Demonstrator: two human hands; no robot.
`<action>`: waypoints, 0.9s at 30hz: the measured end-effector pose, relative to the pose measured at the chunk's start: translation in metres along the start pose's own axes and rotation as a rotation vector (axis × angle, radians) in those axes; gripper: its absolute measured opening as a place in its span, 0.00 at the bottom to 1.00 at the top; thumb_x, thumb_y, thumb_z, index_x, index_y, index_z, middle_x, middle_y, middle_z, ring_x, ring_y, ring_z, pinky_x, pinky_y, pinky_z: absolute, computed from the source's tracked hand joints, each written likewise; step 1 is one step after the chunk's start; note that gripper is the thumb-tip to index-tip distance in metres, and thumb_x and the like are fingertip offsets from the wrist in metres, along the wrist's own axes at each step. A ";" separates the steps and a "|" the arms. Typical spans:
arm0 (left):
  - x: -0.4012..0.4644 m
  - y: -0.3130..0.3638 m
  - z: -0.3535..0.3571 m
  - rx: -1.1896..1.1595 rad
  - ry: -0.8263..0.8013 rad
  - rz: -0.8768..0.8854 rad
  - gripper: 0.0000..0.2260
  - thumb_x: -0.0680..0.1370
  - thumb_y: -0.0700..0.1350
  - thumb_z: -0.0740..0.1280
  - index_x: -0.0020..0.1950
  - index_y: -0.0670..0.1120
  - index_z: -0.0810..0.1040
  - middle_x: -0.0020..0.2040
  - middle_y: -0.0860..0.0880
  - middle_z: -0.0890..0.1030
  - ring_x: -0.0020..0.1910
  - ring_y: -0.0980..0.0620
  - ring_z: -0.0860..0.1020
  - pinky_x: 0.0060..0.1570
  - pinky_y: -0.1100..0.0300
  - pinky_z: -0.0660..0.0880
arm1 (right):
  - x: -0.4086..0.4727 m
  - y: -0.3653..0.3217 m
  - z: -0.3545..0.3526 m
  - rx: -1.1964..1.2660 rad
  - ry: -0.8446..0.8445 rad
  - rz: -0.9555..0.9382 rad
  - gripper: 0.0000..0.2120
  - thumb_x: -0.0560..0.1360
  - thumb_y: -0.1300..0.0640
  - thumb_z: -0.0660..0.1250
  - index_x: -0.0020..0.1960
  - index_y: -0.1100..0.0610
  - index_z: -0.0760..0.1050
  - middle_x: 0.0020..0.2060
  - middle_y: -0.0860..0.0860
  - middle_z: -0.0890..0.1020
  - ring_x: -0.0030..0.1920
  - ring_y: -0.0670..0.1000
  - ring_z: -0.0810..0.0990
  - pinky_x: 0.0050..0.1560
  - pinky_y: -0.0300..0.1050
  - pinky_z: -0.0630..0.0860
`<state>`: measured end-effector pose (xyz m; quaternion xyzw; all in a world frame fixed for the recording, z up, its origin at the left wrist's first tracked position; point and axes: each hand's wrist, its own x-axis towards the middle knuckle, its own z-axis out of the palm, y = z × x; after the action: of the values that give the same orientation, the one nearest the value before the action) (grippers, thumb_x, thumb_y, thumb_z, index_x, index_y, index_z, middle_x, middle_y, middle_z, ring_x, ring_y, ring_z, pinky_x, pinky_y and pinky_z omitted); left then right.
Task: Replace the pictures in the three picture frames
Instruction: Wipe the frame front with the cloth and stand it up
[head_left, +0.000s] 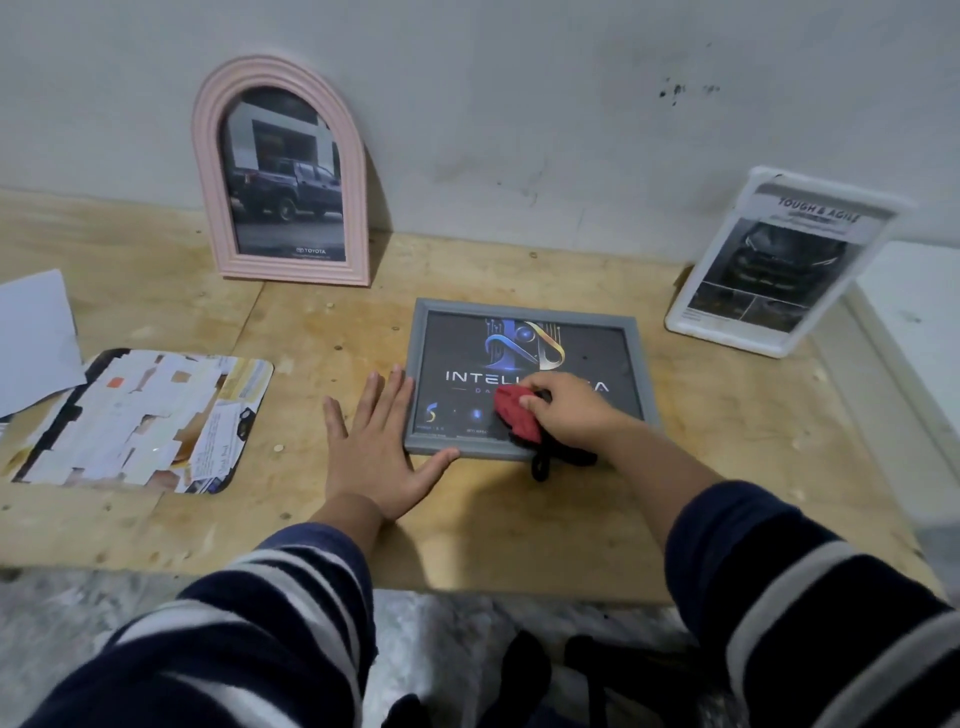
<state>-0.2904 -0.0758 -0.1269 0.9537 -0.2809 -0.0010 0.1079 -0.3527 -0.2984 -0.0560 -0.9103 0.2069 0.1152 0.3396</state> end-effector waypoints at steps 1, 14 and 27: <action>-0.002 0.002 -0.001 0.003 0.040 0.015 0.41 0.72 0.72 0.50 0.79 0.50 0.53 0.79 0.54 0.46 0.78 0.53 0.44 0.70 0.34 0.40 | 0.002 0.005 -0.007 0.034 0.046 0.039 0.10 0.80 0.57 0.61 0.59 0.54 0.77 0.56 0.52 0.80 0.56 0.54 0.77 0.50 0.41 0.68; 0.009 0.083 0.017 0.048 0.054 0.108 0.43 0.70 0.71 0.56 0.78 0.47 0.57 0.80 0.51 0.52 0.78 0.50 0.49 0.71 0.32 0.41 | 0.086 -0.013 -0.044 -0.167 0.302 0.069 0.11 0.78 0.49 0.63 0.54 0.50 0.82 0.54 0.51 0.82 0.55 0.55 0.79 0.49 0.44 0.73; 0.013 0.084 0.017 -0.001 0.061 0.113 0.44 0.71 0.69 0.58 0.79 0.45 0.53 0.80 0.50 0.51 0.78 0.50 0.49 0.72 0.35 0.42 | 0.056 -0.001 -0.005 -0.365 0.157 0.044 0.12 0.77 0.51 0.66 0.59 0.50 0.81 0.58 0.54 0.80 0.59 0.57 0.77 0.55 0.43 0.71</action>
<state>-0.3260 -0.1549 -0.1257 0.9359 -0.3306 0.0341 0.1169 -0.3023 -0.3175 -0.0711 -0.9581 0.2285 0.0868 0.1492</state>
